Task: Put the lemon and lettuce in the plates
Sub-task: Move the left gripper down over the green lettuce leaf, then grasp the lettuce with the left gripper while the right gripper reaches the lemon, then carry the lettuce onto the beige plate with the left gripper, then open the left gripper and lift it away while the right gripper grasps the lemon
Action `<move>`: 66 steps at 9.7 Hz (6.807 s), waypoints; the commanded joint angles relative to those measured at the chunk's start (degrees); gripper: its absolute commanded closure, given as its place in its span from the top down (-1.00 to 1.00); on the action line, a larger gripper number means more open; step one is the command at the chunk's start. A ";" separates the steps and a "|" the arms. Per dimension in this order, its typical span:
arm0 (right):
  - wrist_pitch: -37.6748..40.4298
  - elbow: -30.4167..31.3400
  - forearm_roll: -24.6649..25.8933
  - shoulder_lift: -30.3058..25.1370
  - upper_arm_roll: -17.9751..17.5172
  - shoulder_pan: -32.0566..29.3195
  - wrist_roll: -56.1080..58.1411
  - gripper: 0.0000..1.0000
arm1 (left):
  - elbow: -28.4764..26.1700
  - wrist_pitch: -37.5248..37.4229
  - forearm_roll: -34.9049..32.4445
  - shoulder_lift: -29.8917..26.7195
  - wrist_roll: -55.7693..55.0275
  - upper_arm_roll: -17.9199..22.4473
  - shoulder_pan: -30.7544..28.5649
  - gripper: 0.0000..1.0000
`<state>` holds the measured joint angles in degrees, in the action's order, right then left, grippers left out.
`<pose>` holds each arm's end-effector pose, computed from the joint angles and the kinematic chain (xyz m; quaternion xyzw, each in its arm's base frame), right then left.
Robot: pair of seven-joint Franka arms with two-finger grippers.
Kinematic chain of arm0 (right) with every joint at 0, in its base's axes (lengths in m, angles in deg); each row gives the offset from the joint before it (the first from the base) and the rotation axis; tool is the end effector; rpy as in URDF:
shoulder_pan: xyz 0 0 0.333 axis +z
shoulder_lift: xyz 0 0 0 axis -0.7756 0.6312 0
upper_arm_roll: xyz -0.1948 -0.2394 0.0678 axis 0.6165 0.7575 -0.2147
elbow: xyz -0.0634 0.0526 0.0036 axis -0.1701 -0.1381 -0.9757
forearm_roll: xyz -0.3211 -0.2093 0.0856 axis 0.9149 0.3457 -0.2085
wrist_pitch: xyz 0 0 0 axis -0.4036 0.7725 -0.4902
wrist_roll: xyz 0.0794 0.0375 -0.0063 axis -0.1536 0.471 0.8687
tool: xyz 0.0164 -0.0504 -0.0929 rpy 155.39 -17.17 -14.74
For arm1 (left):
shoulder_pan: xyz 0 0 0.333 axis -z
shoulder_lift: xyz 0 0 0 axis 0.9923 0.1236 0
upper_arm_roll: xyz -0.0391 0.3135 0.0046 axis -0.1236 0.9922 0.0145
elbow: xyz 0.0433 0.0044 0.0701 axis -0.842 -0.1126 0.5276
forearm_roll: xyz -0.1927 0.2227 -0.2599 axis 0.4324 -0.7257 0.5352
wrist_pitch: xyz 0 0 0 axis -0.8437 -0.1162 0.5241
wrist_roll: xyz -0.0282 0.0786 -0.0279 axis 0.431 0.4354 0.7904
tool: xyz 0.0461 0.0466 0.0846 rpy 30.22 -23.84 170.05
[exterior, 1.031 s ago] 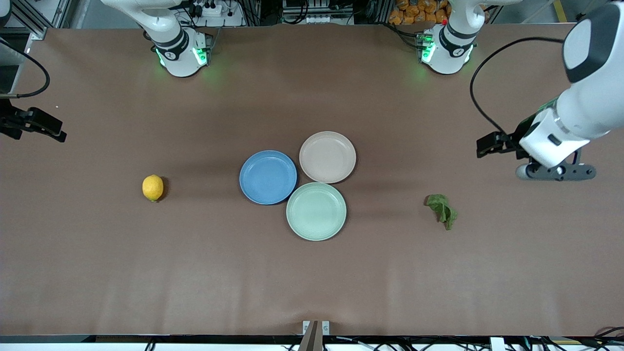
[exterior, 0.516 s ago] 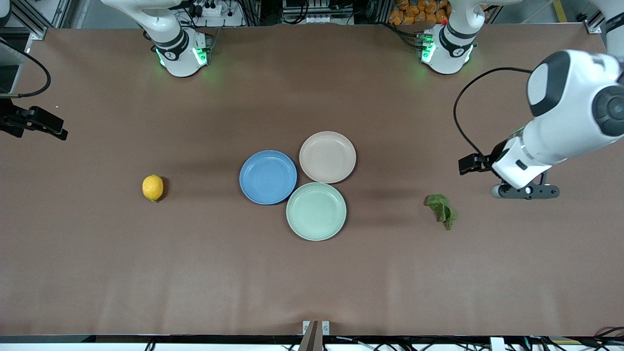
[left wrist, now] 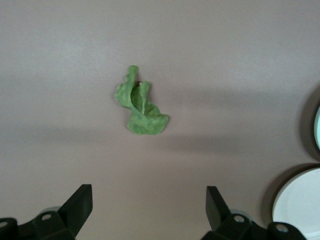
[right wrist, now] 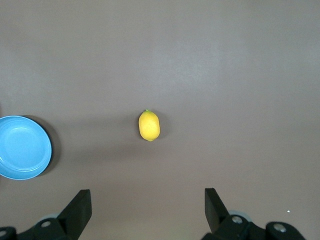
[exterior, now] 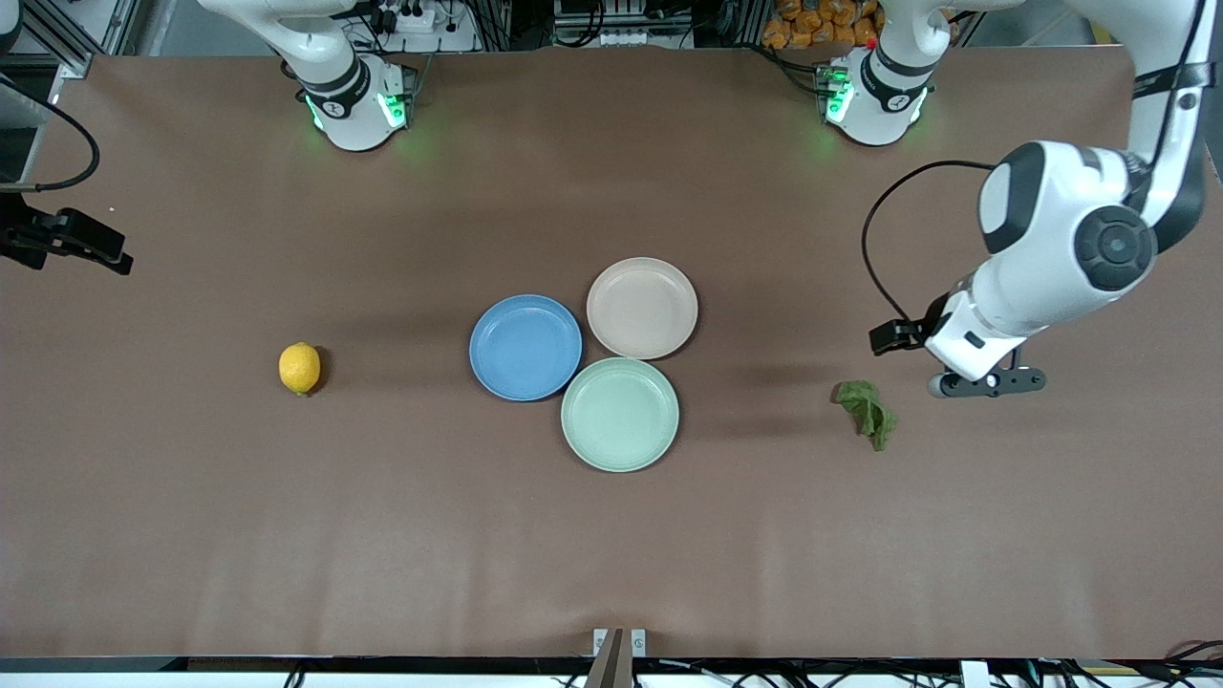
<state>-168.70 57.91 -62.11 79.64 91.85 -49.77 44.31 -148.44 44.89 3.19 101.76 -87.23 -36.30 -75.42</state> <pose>0.5606 -0.0352 0.6231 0.9992 -0.0342 -0.0141 0.0165 0.5898 -0.1261 0.3851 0.9982 0.0403 -0.0348 0.0278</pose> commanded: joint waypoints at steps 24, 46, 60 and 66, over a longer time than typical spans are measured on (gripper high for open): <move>-25.59 22.63 -0.45 6.66 -0.90 -0.04 0.55 1.00 | 5.76 17.69 -4.81 24.68 -15.39 3.04 1.48 1.00; -58.58 38.66 -0.53 21.07 -0.99 -0.83 2.93 1.00 | -8.31 17.08 -8.42 8.51 -38.89 -14.71 7.88 -1.00; -64.91 38.66 -0.53 25.56 -1.08 -1.45 3.72 1.00 | -1.54 16.91 -9.83 16.42 -55.64 -14.71 22.67 1.00; -64.92 38.66 -0.53 26.09 -1.08 -1.18 3.45 0.16 | -1.36 14.00 -19.92 14.40 -54.59 -14.54 14.60 1.00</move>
<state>-233.10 96.20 -62.38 104.66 91.22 -50.34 47.07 -149.60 60.30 -13.56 117.62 -141.05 -50.40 -58.54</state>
